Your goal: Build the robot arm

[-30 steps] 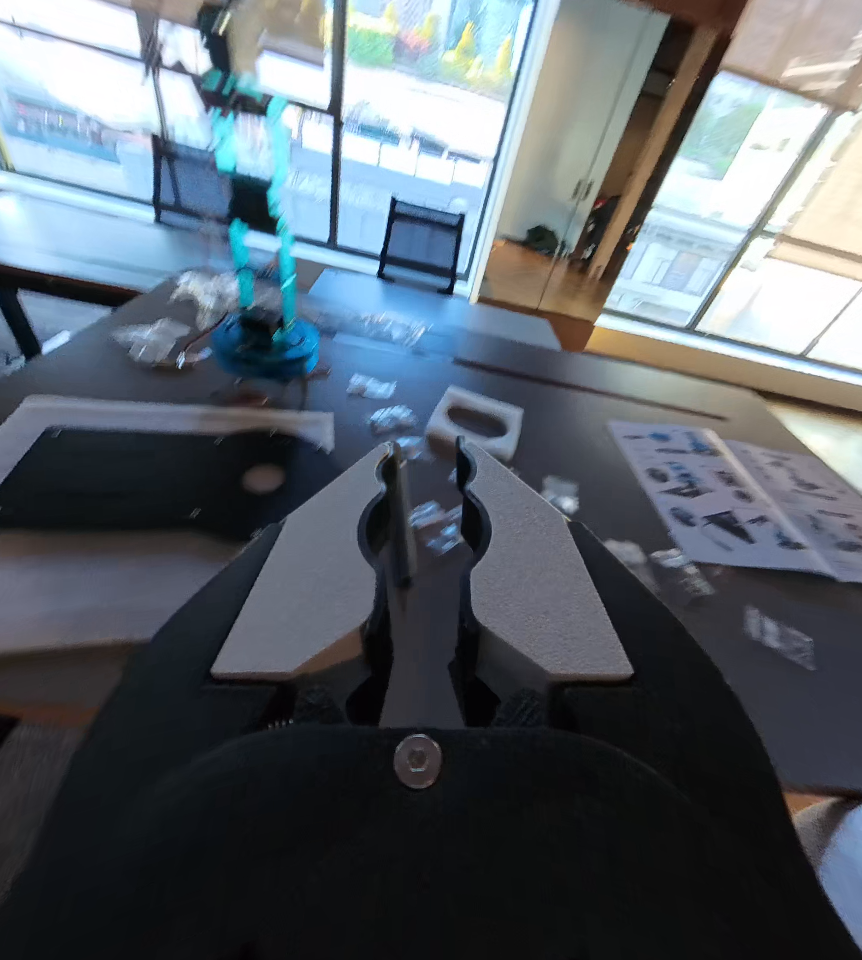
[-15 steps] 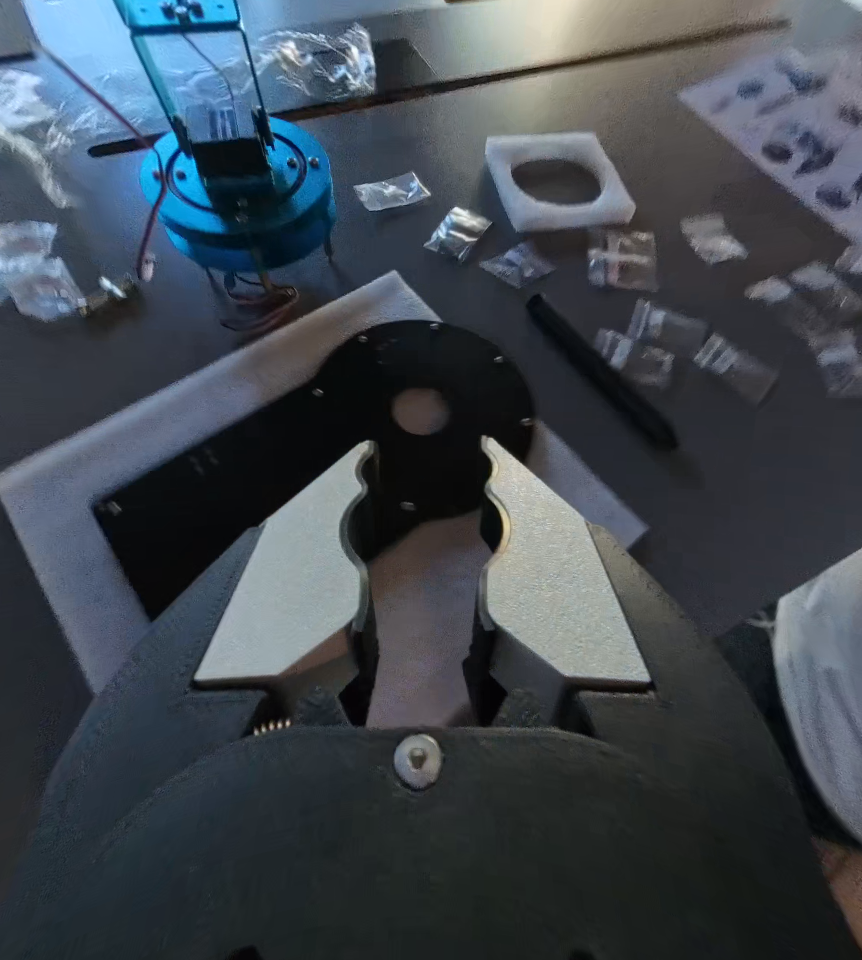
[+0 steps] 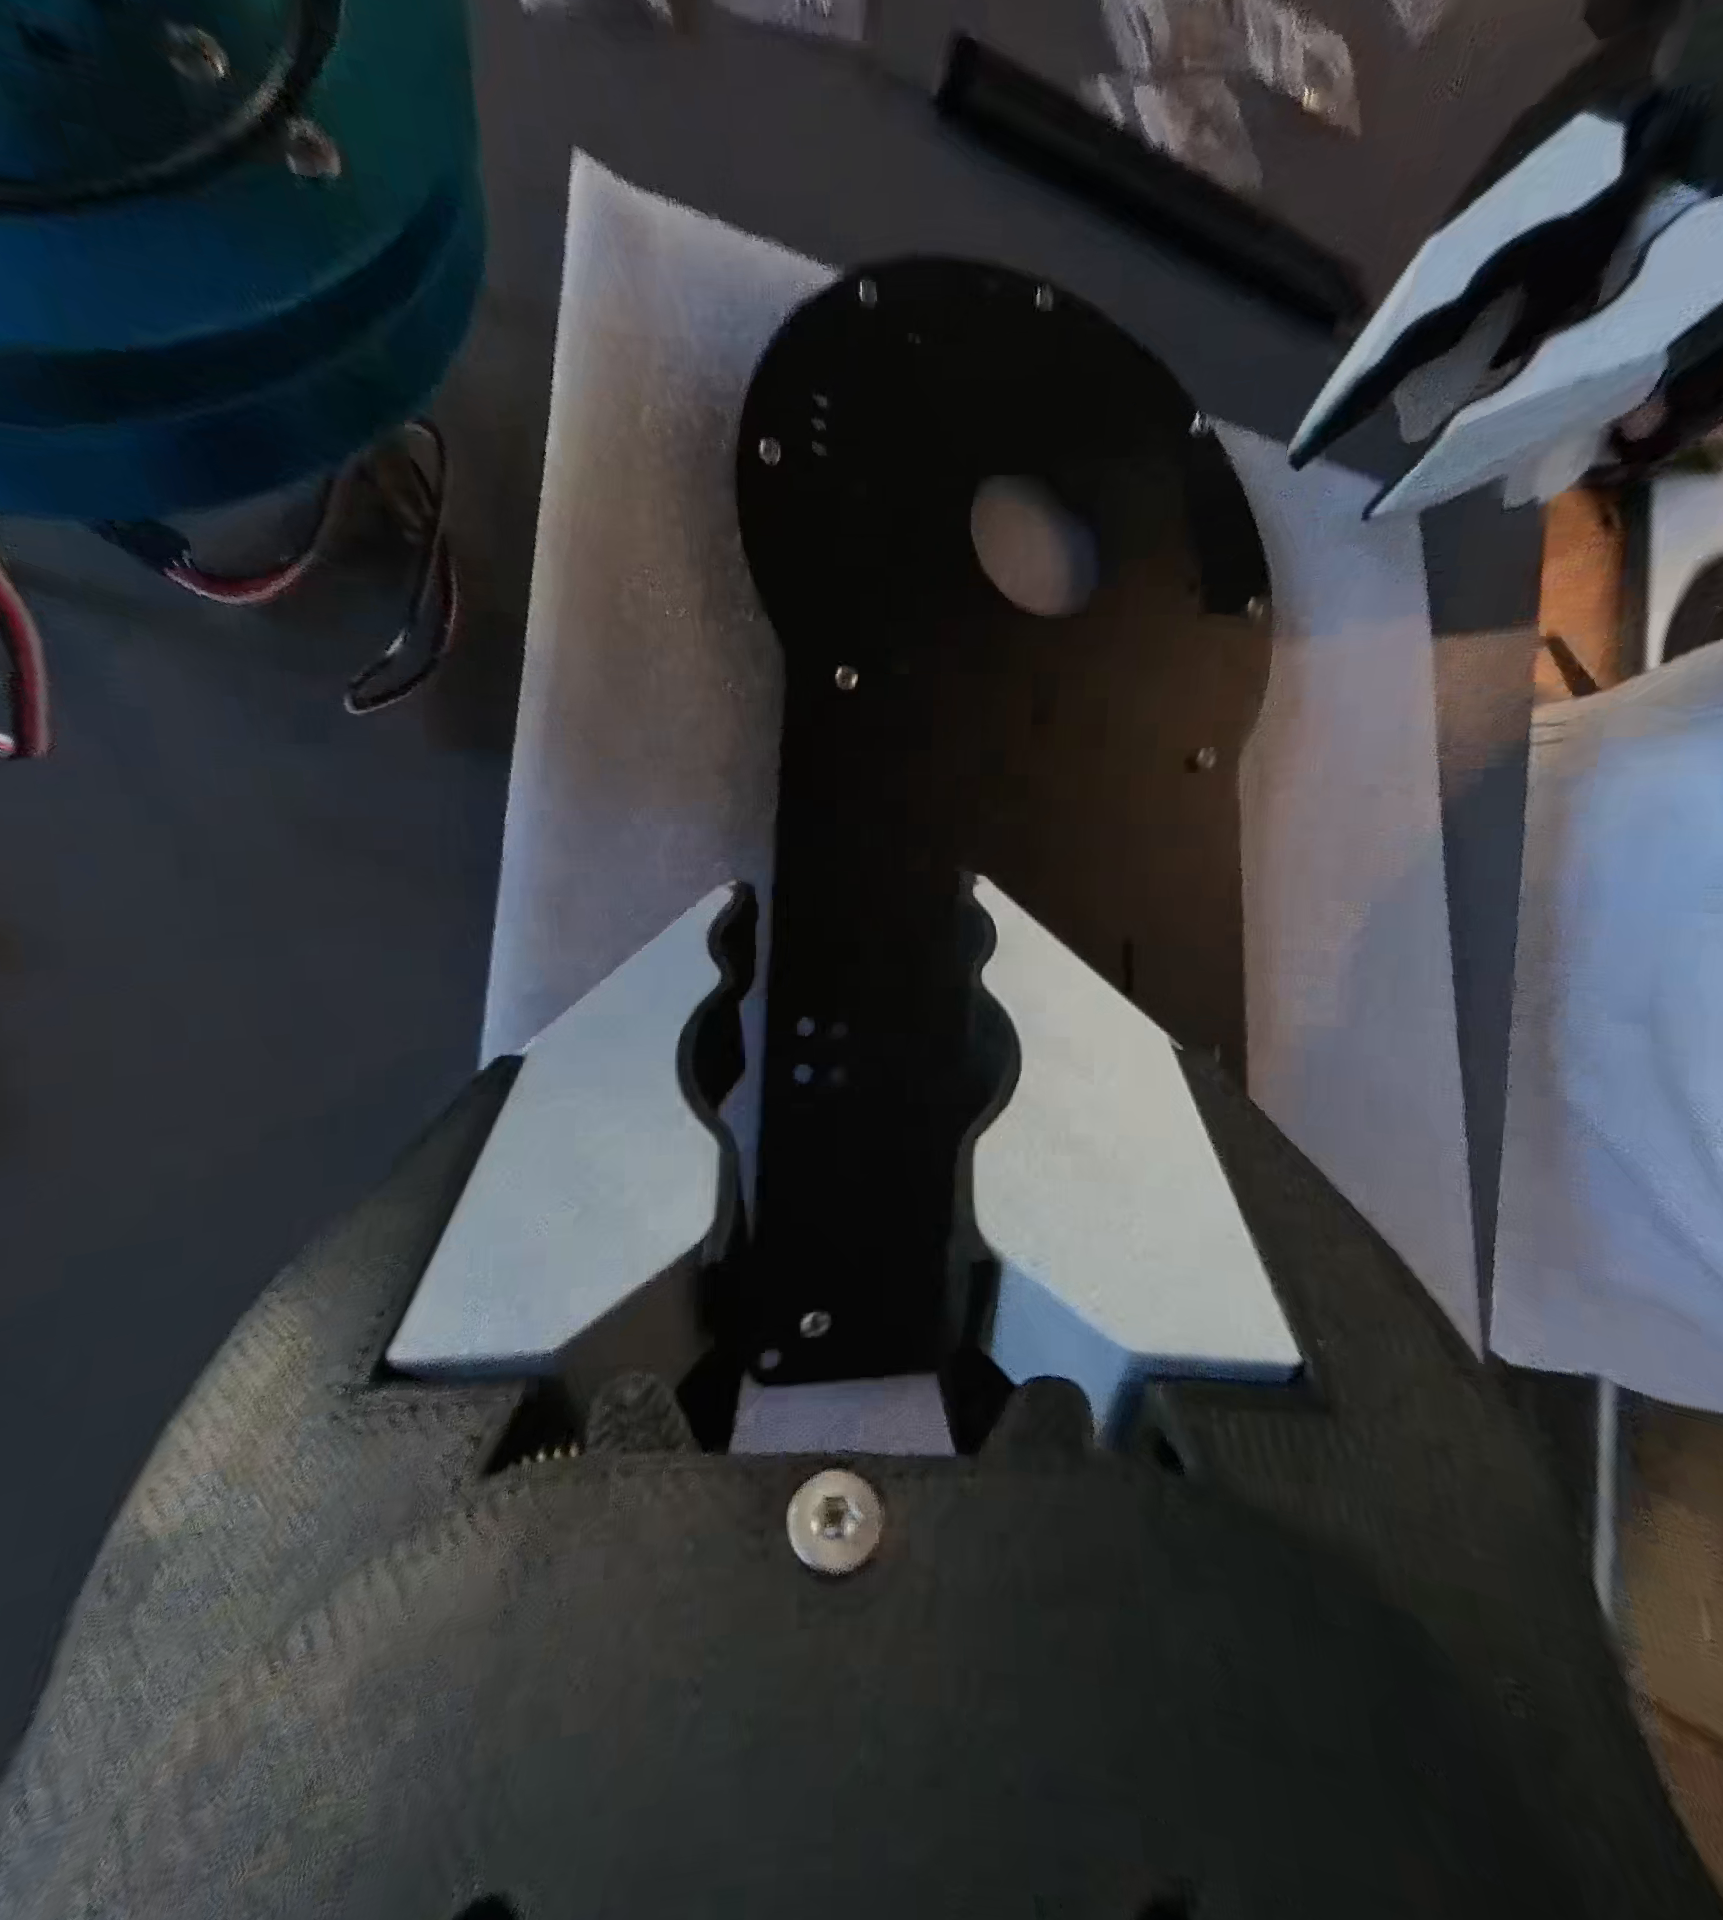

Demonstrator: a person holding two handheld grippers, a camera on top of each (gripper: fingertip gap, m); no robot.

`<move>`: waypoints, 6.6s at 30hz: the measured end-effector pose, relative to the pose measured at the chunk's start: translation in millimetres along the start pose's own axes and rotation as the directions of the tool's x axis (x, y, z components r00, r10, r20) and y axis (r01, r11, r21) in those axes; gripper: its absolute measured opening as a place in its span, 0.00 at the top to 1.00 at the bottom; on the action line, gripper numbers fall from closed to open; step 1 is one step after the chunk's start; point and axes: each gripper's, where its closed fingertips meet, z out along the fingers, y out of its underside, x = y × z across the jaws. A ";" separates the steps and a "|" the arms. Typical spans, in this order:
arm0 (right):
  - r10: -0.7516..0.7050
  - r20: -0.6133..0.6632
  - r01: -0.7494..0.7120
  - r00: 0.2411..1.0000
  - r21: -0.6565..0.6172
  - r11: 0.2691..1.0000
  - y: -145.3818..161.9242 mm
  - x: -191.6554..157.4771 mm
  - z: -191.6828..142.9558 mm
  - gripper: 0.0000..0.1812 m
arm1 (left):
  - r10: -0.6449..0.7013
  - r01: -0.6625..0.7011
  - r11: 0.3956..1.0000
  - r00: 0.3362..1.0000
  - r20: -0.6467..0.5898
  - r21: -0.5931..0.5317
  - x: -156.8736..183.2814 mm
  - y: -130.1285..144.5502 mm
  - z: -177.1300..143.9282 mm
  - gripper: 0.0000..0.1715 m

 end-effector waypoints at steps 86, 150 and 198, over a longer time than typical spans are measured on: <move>0.012 0.558 -0.132 0.830 0.176 0.976 -71.7 -190.5 67.5 1.00 | 0.047 0.218 0.868 0.858 -0.511 0.446 101.9 -90.6 -123.0 1.00; 0.046 0.904 0.839 0.424 -0.412 0.355 -29.9 -41.6 88.3 0.85 | -0.656 -0.284 -0.754 0.283 -0.700 0.592 134.7 66.6 6.0 1.00; -0.824 0.002 0.787 0.566 0.295 0.542 -50.2 24.0 -142.6 0.85 | -0.876 -0.282 0.119 0.422 0.234 0.952 333.9 113.0 -90.0 1.00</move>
